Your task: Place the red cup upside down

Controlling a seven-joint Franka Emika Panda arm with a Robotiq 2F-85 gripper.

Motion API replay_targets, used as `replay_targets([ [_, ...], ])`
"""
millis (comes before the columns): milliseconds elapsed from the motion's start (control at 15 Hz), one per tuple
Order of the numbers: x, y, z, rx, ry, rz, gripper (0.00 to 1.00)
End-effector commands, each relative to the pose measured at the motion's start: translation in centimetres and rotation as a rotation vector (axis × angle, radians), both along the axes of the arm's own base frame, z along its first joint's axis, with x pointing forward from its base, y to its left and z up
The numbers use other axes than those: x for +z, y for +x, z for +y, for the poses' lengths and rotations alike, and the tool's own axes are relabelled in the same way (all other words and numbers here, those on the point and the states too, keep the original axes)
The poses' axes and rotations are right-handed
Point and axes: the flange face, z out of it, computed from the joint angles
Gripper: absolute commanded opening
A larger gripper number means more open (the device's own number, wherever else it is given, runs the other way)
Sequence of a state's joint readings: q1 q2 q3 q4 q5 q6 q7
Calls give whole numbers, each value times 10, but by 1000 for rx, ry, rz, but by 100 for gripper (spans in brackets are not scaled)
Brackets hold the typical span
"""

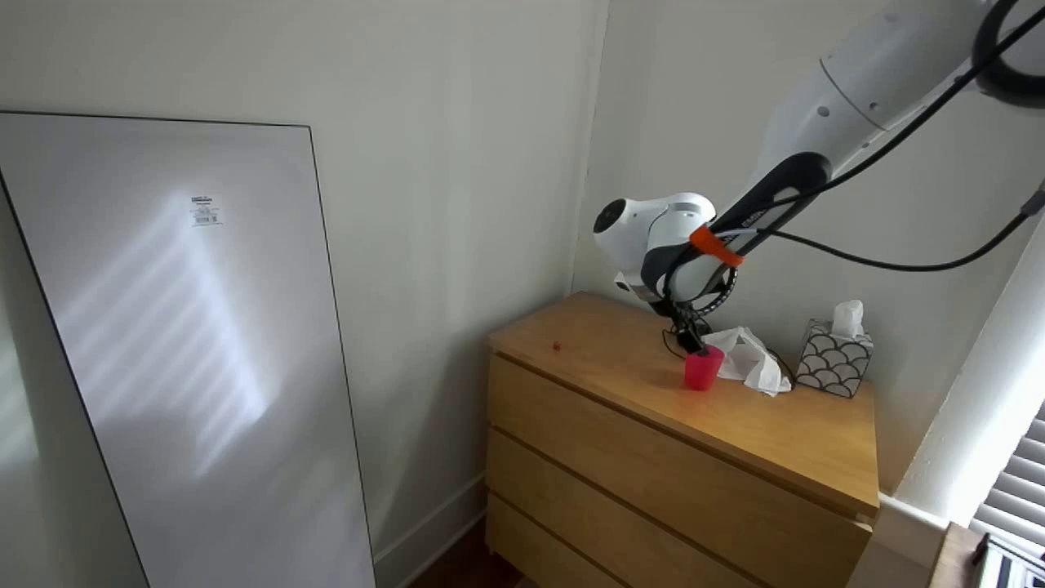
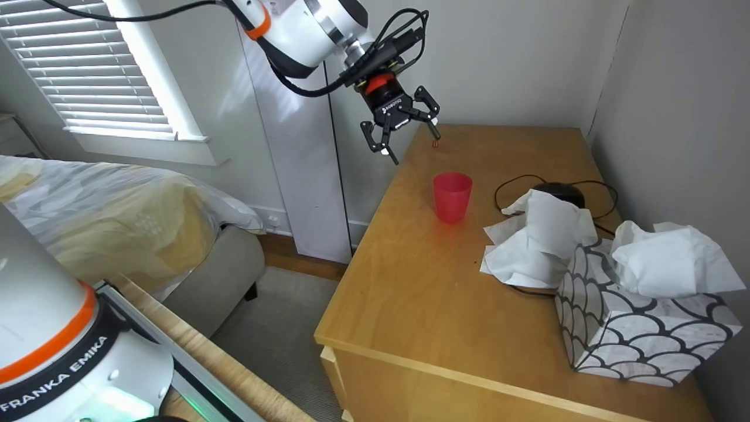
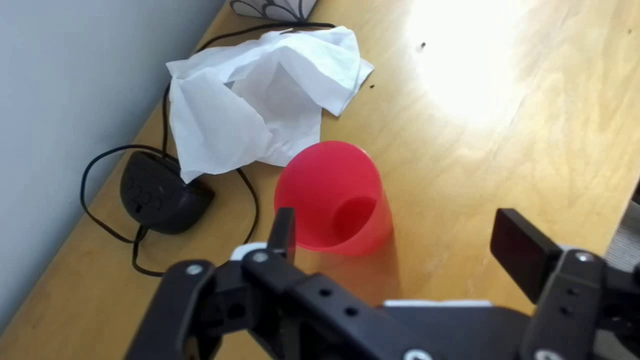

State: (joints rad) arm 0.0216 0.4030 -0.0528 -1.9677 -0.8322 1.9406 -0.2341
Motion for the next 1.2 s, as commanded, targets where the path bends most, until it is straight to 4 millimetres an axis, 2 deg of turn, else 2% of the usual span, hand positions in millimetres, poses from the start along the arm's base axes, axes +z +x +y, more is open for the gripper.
replay_targets([
  [0,-8,5,1,-8,-34,16,100],
  [133,-20,11,2,-21,-63,31,100],
  [333,-21,15,1,-23,-67,28,100],
  [733,-50,35,-16,4,-76,145,100],
  [1133,-87,40,-23,-4,-92,228,100],
])
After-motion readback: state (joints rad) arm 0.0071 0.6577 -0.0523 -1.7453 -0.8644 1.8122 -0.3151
